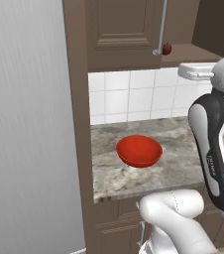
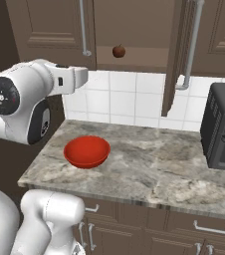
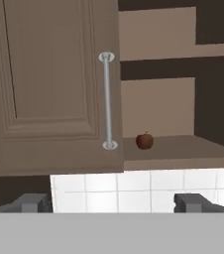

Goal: Open the cabinet. Pick the apple and tangerine from the cabinet and place them into the bowl. Then close the cabinet.

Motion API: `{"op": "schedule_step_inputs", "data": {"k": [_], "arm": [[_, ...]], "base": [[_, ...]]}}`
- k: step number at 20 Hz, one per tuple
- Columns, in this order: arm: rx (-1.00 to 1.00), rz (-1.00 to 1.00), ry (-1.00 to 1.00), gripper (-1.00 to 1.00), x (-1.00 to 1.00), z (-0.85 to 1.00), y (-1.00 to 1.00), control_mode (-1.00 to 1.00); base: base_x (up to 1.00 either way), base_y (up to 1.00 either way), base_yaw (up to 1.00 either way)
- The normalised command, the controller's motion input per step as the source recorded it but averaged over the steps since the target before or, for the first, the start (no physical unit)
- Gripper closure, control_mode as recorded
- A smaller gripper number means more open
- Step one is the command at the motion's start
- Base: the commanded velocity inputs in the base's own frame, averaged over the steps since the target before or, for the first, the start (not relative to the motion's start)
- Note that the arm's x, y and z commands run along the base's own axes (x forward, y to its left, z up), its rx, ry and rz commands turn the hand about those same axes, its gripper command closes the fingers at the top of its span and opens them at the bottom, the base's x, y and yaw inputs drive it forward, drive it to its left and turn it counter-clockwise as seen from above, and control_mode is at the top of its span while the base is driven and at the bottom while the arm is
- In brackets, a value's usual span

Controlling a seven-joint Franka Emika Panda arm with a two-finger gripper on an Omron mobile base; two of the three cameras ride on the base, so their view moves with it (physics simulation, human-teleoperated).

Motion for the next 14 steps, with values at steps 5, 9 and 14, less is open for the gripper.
{"op": "schedule_step_inputs", "data": {"k": [5, 9, 14], "arm": [[0.22, 0.0, -0.22, -1.0, -0.04, -0.04, 0.0, -1.0], [0.2, -0.01, -0.17, -1.0, 0.0, 0.0, 0.0, -1.0], [0.03, 0.0, -0.03, -1.0, 0.0, 0.0, 0.0, -1.0]], "base": [[0.0, 0.0, 0.0], [0.0, 0.0, 0.0], [0.0, 0.0, 0.0]]}}
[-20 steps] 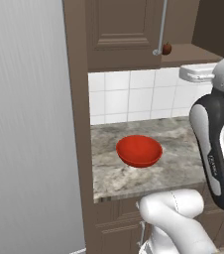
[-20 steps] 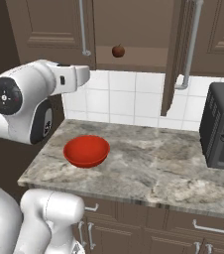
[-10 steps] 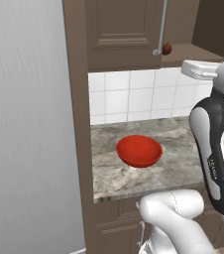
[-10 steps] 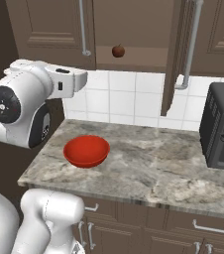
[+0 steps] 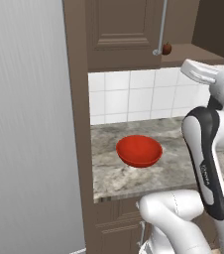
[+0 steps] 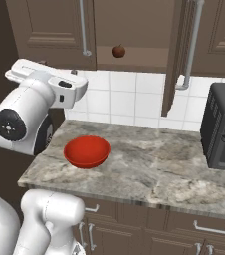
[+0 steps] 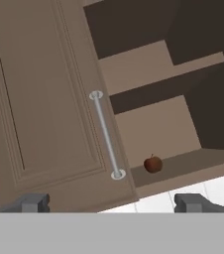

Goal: Open the cabinet. Pick the apple and tangerine from the cabinet and place them into the bowl. Then close the cabinet.

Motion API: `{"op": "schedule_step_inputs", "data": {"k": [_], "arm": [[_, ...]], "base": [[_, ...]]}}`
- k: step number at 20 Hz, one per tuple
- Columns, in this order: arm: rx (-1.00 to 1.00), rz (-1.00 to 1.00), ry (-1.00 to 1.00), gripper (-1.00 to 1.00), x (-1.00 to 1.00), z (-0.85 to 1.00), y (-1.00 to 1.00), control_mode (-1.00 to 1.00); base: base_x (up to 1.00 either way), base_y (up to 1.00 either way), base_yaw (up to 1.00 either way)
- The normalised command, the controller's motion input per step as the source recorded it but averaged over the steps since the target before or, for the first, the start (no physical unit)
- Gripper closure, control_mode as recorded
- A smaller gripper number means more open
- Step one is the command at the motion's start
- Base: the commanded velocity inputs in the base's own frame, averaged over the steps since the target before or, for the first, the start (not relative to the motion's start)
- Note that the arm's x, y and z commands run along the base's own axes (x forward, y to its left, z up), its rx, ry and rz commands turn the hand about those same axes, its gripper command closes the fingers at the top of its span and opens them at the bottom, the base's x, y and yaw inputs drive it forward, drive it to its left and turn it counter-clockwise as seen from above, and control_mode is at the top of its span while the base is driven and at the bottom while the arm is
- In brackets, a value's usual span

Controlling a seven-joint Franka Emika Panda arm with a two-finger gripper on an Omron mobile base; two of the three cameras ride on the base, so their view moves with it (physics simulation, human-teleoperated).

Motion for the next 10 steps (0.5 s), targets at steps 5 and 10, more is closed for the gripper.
{"op": "schedule_step_inputs", "data": {"k": [5, 10], "arm": [[0.0, 0.0, -0.02, -1.0, 0.0, 0.07, 0.1, -1.0], [-0.06, 0.0, 0.0, -1.0, 0.0, 0.09, 0.3, -1.0]], "base": [[0.0, 0.0, 0.0], [0.0, 0.0, 0.0]]}}
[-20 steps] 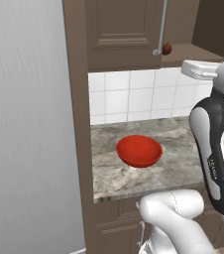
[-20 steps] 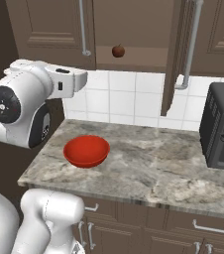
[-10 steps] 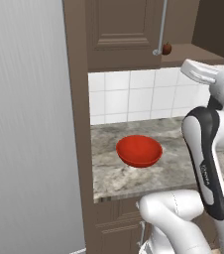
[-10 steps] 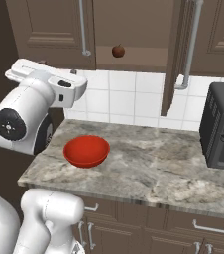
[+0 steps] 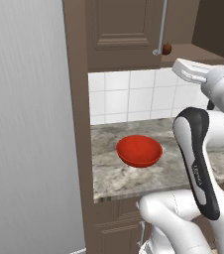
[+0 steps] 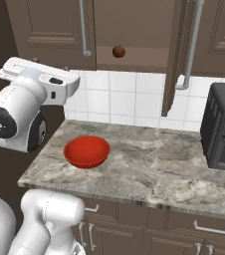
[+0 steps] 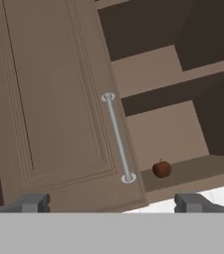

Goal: Open the cabinet. Pick the apple and tangerine from the cabinet and place them into the bowl. Then close the cabinet.

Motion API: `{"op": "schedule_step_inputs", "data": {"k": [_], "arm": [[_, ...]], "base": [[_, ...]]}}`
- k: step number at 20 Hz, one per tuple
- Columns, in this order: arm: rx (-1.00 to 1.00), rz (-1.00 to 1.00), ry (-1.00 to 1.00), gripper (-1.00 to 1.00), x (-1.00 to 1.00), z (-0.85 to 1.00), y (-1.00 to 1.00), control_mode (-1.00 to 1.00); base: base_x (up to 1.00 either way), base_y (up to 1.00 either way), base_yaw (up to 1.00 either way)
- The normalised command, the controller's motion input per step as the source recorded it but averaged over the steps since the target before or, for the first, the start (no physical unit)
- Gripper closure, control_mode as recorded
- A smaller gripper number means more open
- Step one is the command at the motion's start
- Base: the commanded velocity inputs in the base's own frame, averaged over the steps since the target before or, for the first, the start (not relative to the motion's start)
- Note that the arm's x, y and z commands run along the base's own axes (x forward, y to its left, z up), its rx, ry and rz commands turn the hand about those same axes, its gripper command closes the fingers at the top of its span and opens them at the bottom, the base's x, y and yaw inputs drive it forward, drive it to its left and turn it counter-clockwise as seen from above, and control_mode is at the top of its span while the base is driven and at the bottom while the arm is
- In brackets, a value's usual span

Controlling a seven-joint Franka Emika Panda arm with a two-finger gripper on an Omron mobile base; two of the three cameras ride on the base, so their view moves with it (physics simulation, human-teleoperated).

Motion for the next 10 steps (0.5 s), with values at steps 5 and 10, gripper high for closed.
{"op": "schedule_step_inputs", "data": {"k": [5, 10], "arm": [[-0.09, 0.0, -0.02, -1.0, 0.0, 0.01, 0.17, -1.0], [-0.05, 0.0, -0.06, -1.0, 0.0, 0.0, 0.0, -1.0]], "base": [[0.0, 0.0, 0.0], [0.0, 0.0, 0.0]]}}
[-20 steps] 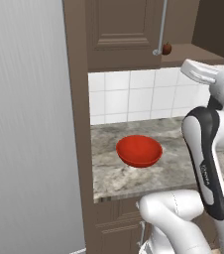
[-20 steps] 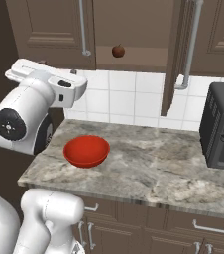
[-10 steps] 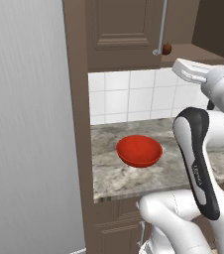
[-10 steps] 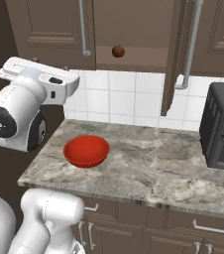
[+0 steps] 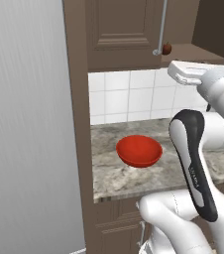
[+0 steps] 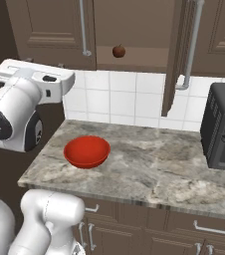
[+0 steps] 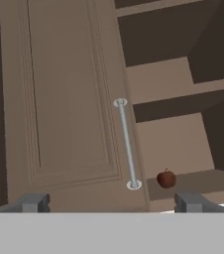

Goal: Open the cabinet. Pick the apple and tangerine from the cabinet and place them into the bowl. Then close the cabinet.

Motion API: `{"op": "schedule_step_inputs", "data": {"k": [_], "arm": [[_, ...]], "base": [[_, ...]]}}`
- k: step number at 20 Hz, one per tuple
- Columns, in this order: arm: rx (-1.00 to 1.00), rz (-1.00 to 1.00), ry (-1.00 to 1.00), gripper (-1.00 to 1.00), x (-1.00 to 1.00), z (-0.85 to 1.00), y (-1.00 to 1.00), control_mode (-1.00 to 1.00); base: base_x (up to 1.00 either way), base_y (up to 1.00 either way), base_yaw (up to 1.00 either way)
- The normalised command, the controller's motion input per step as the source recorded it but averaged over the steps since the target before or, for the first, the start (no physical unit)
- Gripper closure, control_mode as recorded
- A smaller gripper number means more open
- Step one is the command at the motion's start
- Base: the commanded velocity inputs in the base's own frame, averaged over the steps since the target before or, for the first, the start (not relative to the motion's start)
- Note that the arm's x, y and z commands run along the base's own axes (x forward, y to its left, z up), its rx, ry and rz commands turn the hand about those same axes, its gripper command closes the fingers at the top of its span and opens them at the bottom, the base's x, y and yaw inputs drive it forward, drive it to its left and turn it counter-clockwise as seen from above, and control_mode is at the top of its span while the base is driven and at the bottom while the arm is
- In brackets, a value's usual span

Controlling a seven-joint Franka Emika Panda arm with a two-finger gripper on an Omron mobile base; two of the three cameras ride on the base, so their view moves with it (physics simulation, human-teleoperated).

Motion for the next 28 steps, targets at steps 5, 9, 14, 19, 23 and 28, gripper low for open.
{"op": "schedule_step_inputs", "data": {"k": [5, 9, 14, 19, 23, 28], "arm": [[0.0, 0.0, -0.02, -1.0, 0.06, 0.01, 0.0, -1.0], [0.0, 0.0, 0.0, -1.0, 0.43, 0.0, 0.0, -1.0], [0.0, 0.0, 0.0, -1.0, 0.57, 0.0, 0.0, -1.0], [0.0, 0.0, 0.0, -1.0, 0.5, 0.0, 0.0, -1.0], [0.0, 0.0, 0.0, -1.0, 0.52, 0.0, 0.0, -1.0], [0.0, -0.01, 0.01, -1.0, 0.58, 0.0, 0.0, -1.0]], "base": [[0.0, 0.0, 0.0], [0.0, 0.0, 0.0], [0.0, 0.0, 0.0], [0.0, 0.0, 0.0], [0.0, 0.0, 0.0], [0.0, 0.0, 0.0]]}}
